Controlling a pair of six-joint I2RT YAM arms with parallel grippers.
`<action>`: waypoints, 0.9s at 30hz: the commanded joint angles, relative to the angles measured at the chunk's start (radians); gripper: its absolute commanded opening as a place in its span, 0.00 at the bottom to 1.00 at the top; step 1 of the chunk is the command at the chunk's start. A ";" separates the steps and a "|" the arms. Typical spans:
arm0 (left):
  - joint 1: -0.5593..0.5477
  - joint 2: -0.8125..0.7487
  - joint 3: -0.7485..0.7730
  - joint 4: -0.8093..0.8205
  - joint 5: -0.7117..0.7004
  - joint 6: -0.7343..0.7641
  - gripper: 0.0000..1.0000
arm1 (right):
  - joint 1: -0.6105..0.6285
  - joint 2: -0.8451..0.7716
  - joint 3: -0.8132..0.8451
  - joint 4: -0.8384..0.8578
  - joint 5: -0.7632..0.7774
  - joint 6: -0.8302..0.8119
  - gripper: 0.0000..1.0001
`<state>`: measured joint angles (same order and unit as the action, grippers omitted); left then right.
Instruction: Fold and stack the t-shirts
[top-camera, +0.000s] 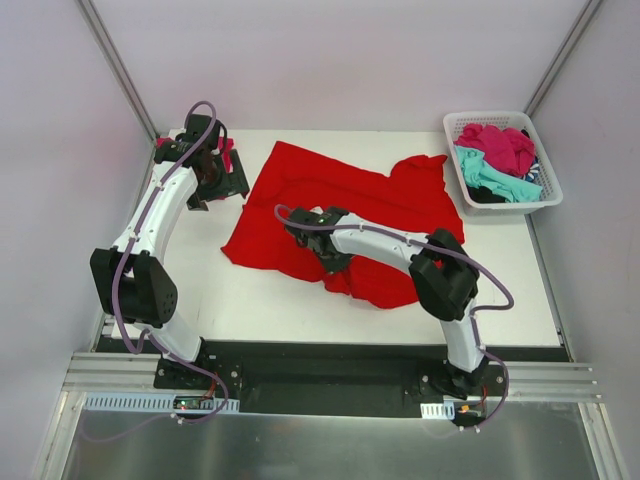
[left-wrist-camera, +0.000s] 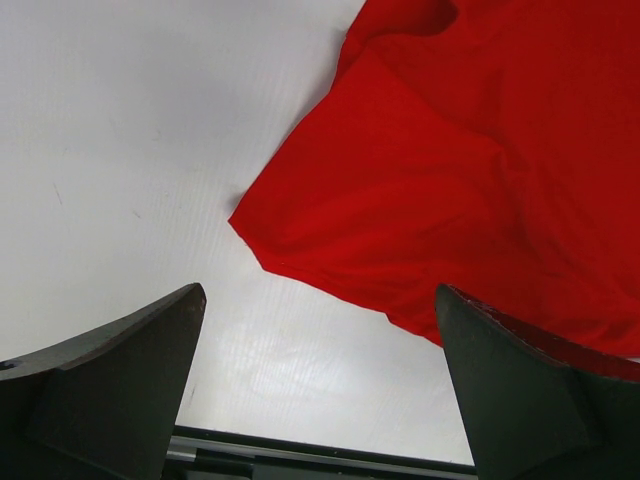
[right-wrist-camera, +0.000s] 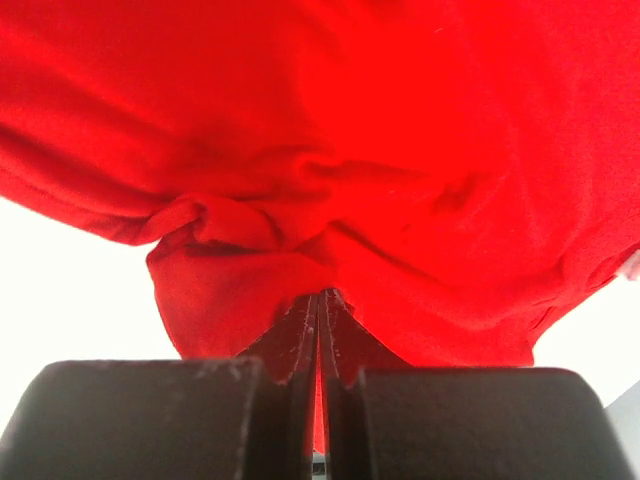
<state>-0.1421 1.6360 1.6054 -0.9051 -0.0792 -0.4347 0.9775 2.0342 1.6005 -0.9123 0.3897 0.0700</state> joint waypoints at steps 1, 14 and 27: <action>0.009 0.001 0.014 -0.023 0.015 0.022 0.99 | -0.023 -0.021 0.029 -0.051 0.052 -0.039 0.01; 0.009 0.001 0.008 -0.023 0.021 0.019 0.99 | 0.015 -0.274 -0.050 -0.125 -0.002 0.005 0.01; 0.006 -0.010 -0.001 -0.023 0.035 0.016 0.99 | 0.191 -0.445 -0.142 -0.191 -0.175 0.096 0.01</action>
<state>-0.1421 1.6360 1.6054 -0.9062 -0.0593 -0.4274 1.1305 1.5978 1.5303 -1.0882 0.3260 0.1318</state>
